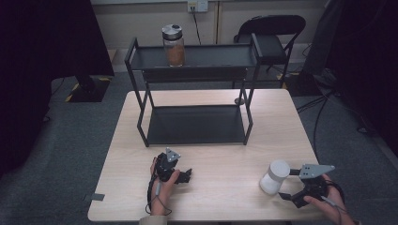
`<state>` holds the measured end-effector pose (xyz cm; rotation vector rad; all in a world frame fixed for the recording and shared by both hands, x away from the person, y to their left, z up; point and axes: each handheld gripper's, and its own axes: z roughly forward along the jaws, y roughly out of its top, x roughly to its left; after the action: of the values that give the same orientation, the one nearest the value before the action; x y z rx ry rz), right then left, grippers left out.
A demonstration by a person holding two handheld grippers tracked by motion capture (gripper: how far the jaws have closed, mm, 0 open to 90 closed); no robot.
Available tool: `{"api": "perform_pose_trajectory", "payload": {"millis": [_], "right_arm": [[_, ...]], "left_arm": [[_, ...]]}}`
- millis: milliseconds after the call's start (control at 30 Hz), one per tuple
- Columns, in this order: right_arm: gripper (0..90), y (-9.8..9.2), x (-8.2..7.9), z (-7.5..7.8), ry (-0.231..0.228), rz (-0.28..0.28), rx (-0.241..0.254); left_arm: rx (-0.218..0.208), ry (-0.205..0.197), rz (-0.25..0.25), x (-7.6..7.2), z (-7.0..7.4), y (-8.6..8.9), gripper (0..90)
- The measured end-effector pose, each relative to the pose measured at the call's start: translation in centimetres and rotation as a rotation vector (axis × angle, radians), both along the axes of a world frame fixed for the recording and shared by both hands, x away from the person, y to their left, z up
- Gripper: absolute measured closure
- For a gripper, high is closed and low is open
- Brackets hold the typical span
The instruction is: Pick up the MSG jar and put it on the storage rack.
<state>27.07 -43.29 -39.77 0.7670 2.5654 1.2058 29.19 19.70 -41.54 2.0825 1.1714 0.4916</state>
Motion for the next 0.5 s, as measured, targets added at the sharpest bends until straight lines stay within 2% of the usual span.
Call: {"api": "perform_pose_trajectory", "payload": {"millis": [267,333,500], "right_arm": [[0.9,0.5,0.3,0.8,-0.005,0.015,0.005],[0.9,0.4,0.4,0.9,-0.004,0.021,0.03],[0.7,0.7,0.4,1.4,-0.016,0.027,0.051]], "left_arm": [[0.0,0.0,0.0,0.0,0.0,0.0,0.0],[0.0,0.0,0.0,0.0,0.0,0.0,0.0],[0.0,0.0,0.0,0.0,0.0,0.0,0.0]]}}
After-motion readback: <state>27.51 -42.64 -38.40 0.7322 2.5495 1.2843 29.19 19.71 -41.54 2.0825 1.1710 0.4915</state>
